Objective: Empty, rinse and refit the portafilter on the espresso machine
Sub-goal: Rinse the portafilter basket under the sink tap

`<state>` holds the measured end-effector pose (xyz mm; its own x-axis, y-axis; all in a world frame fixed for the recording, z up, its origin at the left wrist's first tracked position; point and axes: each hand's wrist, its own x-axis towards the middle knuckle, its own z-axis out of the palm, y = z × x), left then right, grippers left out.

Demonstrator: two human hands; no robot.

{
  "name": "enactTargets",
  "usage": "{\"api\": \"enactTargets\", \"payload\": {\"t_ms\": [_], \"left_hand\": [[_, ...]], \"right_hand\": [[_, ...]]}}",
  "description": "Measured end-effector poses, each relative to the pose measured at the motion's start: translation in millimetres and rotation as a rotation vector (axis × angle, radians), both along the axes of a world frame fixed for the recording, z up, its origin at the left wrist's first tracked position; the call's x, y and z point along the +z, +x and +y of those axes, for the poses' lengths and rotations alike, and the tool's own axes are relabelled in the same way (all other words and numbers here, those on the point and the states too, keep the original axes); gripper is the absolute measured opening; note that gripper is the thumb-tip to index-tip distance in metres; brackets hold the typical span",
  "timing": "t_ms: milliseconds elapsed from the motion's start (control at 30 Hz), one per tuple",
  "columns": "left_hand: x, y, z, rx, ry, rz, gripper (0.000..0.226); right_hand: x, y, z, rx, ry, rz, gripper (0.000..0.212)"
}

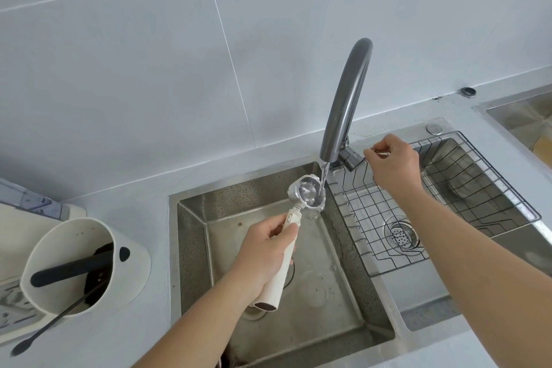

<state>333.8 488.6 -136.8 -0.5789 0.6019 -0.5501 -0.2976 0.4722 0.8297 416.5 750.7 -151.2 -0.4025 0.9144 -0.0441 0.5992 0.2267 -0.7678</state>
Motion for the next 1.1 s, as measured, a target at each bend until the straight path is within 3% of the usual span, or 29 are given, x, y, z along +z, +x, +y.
{"api": "enactTargets", "payload": {"t_ms": [467, 1100], "left_hand": [[3.1, 7.2, -3.8, 0.092, -0.002, -0.383, 0.017], [23.9, 10.7, 19.2, 0.061, 0.043, -0.572, 0.038]], "right_hand": [[-0.6, -0.2, 0.2, -0.005, -0.003, 0.0, 0.012], [-5.8, -0.8, 2.0, -0.004, -0.001, 0.025, 0.012]]}}
